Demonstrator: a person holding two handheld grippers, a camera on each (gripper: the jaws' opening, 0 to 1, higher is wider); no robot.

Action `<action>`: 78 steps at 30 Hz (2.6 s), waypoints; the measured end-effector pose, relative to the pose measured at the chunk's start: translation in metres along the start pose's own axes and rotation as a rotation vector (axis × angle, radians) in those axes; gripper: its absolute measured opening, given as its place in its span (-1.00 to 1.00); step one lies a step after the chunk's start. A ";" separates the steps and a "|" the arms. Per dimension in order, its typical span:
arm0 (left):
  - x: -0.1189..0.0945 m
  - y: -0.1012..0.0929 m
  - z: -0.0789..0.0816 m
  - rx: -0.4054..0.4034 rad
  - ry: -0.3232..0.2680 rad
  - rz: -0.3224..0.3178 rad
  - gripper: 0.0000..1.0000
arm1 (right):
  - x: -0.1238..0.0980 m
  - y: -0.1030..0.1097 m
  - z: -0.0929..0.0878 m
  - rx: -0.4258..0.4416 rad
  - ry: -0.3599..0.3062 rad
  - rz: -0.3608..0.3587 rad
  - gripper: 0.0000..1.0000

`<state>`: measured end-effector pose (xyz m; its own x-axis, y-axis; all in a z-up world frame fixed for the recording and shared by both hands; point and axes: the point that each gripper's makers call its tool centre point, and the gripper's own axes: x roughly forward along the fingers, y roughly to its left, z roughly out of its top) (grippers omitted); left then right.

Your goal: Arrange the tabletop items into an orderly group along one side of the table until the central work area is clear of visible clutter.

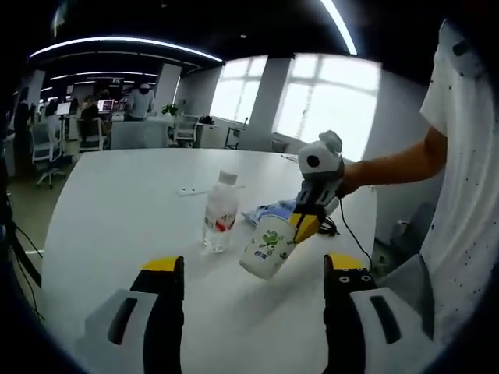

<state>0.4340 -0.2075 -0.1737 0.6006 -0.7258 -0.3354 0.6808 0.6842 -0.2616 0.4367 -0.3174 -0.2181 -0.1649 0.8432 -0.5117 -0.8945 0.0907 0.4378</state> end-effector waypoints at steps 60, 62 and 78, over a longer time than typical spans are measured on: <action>0.011 0.001 -0.018 -0.035 0.011 -0.014 0.47 | -0.046 -0.141 -0.029 -0.697 0.774 -0.265 -1.00; 0.011 0.000 -0.018 -0.036 0.010 -0.015 0.47 | -0.047 -0.144 -0.032 -0.737 0.812 -0.254 -1.00; 0.012 0.000 -0.023 -0.051 0.012 -0.020 0.46 | -0.043 -0.148 -0.041 -0.884 0.942 -0.201 -1.00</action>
<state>0.4321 -0.2146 -0.1986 0.5820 -0.7384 -0.3407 0.6697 0.6729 -0.3141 0.5590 -0.3885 -0.2911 0.0990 0.1310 -0.9864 -0.8468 -0.5096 -0.1527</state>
